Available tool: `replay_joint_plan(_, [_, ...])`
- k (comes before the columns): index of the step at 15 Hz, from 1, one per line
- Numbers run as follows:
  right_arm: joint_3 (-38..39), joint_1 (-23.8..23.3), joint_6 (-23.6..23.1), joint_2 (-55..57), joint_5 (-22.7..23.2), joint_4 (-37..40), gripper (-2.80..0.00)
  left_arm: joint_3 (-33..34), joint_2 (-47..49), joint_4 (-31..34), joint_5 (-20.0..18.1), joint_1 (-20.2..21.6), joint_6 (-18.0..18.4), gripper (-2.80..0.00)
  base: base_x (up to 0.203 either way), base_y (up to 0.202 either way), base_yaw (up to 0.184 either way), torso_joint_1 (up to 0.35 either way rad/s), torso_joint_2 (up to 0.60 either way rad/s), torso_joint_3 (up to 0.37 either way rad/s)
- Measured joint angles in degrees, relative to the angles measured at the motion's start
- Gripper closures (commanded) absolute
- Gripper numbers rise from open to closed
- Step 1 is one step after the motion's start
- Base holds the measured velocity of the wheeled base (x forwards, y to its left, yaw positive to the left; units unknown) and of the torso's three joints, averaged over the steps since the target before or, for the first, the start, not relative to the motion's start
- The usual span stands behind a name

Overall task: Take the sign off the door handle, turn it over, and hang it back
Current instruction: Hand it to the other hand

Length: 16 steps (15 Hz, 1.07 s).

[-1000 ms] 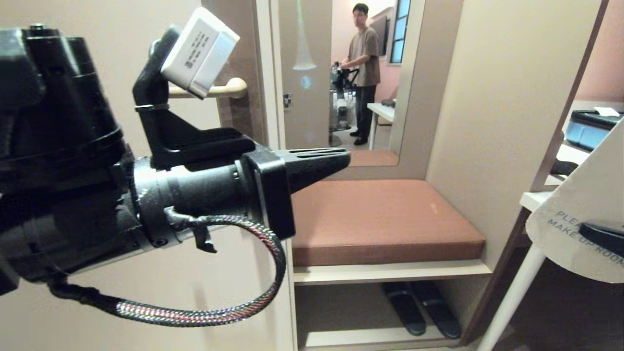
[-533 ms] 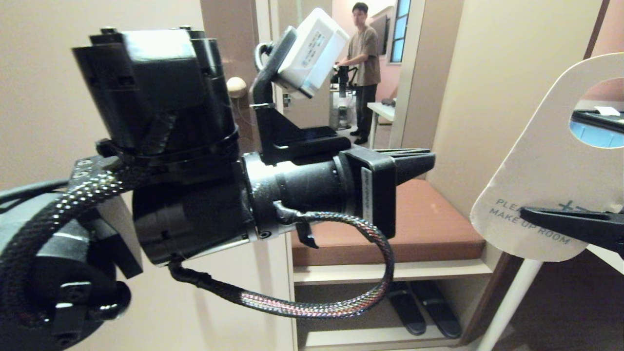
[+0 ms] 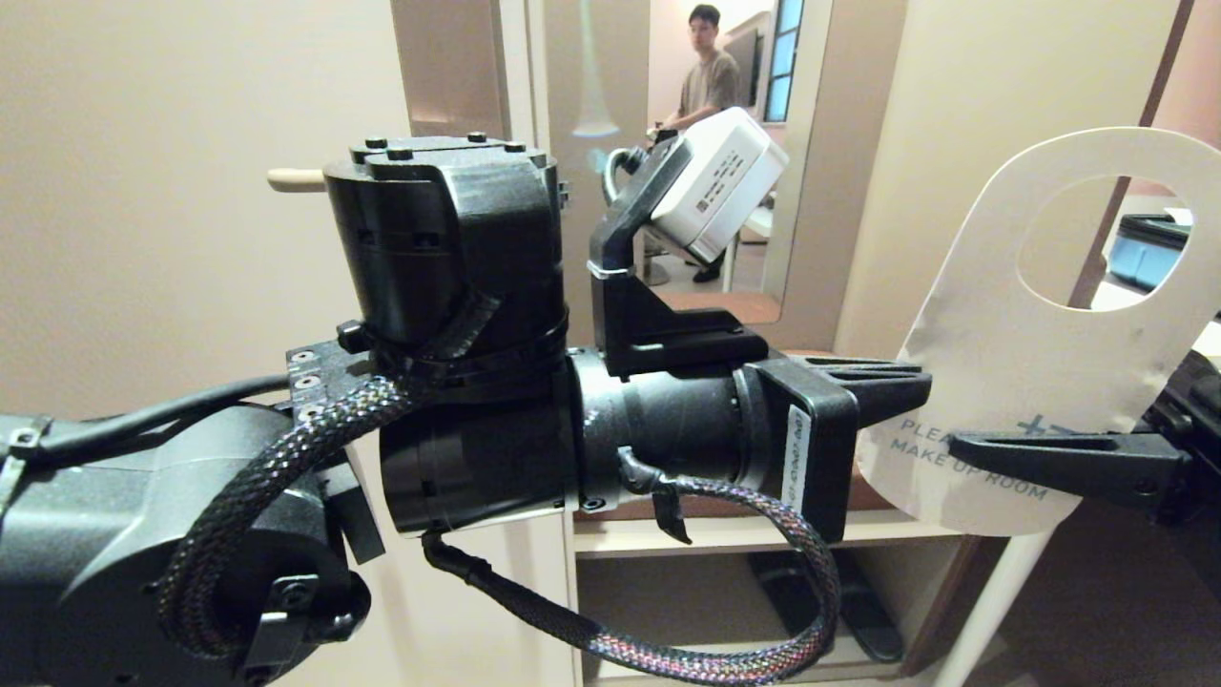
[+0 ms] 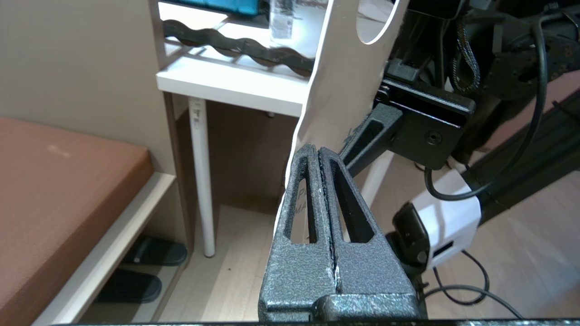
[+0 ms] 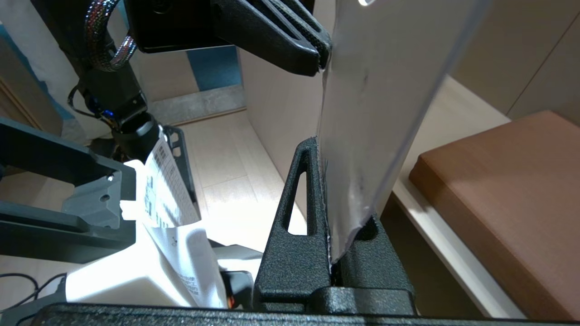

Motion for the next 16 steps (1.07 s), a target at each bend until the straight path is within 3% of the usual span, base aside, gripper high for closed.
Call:
replay_joint_plan(9, [6.8,-0.2,0.0,-3.3,0.0,0.0,0.0,0.3,0.9,-1.9,-5.4,6.1,0.2,0.0,0.0,0.0,0.0,0.0,0.0,0.0])
replay_joint_plan(10, [6.9,-0.2,0.0,-3.4,0.0,0.0,0.0,0.5,0.9,-2.0,-5.4,6.3,0.2,-2.8,0.0,0.0,0.0,0.0,0.0,0.0])
replay_joint_plan(16, [7.2,-1.6,0.0,-3.5,0.0,0.0,0.0,1.1,0.8,-2.3,-6.2,6.8,0.2,-2.8,0.0,0.0,0.0,0.0,0.0,0.0])
